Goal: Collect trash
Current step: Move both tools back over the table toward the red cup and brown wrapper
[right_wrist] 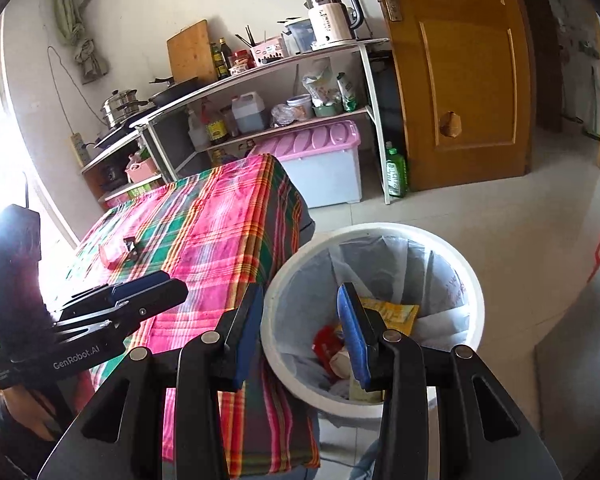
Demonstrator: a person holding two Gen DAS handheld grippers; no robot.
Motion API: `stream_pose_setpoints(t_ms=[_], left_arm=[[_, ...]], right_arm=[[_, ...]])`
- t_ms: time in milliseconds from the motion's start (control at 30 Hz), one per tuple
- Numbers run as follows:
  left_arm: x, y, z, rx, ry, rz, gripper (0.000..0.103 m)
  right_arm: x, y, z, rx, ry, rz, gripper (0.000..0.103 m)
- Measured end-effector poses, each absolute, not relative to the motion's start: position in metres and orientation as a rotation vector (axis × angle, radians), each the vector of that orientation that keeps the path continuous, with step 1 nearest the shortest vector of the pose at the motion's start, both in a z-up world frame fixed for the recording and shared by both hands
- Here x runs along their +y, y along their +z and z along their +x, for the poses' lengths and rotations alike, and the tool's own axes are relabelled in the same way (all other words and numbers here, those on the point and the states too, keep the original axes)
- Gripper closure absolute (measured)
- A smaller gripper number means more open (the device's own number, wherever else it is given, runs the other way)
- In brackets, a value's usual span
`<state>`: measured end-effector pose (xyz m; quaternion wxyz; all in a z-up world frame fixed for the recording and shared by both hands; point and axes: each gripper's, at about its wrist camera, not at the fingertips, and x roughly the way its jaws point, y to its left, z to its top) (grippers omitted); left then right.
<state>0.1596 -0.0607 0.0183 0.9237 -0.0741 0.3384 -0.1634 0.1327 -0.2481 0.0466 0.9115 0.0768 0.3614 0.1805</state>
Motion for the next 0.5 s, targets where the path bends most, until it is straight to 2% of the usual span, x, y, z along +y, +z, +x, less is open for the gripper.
stream_pose_setpoints(t_ms=[500], left_arm=[[-0.004, 0.024, 0.128, 0.633, -0.181, -0.146, 0.062]], right_arm=[[-0.19, 0.048, 0.129, 0.768, 0.479, 0.096, 0.063]])
